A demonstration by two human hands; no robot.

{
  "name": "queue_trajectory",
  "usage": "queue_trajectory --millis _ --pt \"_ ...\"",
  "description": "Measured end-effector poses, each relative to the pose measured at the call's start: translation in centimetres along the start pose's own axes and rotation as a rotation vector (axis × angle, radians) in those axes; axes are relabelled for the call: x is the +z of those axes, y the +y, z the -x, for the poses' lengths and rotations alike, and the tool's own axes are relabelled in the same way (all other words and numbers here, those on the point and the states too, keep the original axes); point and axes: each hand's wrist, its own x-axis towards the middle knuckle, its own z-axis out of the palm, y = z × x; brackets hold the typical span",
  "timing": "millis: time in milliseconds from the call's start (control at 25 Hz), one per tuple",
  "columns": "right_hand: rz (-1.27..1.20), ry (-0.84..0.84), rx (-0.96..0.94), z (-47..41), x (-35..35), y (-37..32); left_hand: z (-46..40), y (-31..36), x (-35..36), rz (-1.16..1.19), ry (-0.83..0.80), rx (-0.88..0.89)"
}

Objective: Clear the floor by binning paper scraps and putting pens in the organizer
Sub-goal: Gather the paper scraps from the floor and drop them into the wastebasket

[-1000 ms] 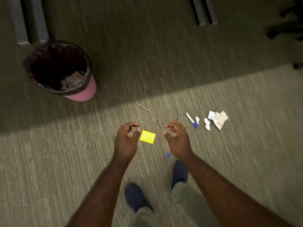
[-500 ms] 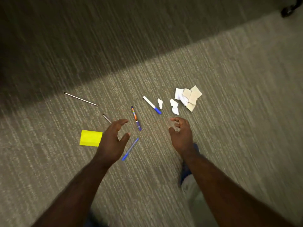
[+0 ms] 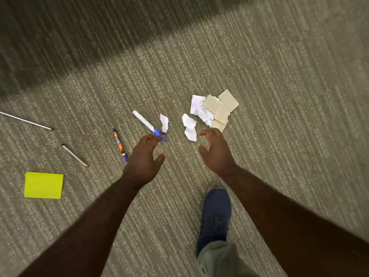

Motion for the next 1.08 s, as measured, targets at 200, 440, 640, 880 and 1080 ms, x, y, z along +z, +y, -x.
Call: queue_trajectory --millis 200,440,640,880,1080 --pt "0.252 -0.148 -0.033 -3.7 2.7 1.4 -4.4 -1.0 1.8 -0.141 -0.038 0.016" --pt "0.574 -0.257 -0.132 -6.8 4.3 2.4 -8.5 -1.6 2.9 -0.218 -0.008 0.072" --pt "0.586 -0.272 -0.202 -8.6 4.3 2.7 -10.6 -1.7 3.7 -0.232 0.031 0.023" --pt "0.449 -0.277 -0.225 -8.9 4.1 3.3 -12.4 -1.5 4.5 -0.189 0.092 -0.102" --pt "0.186 -0.153 -0.128 -6.7 3.9 4.2 -12.7 -1.6 4.3 -0.021 0.013 -0.212"
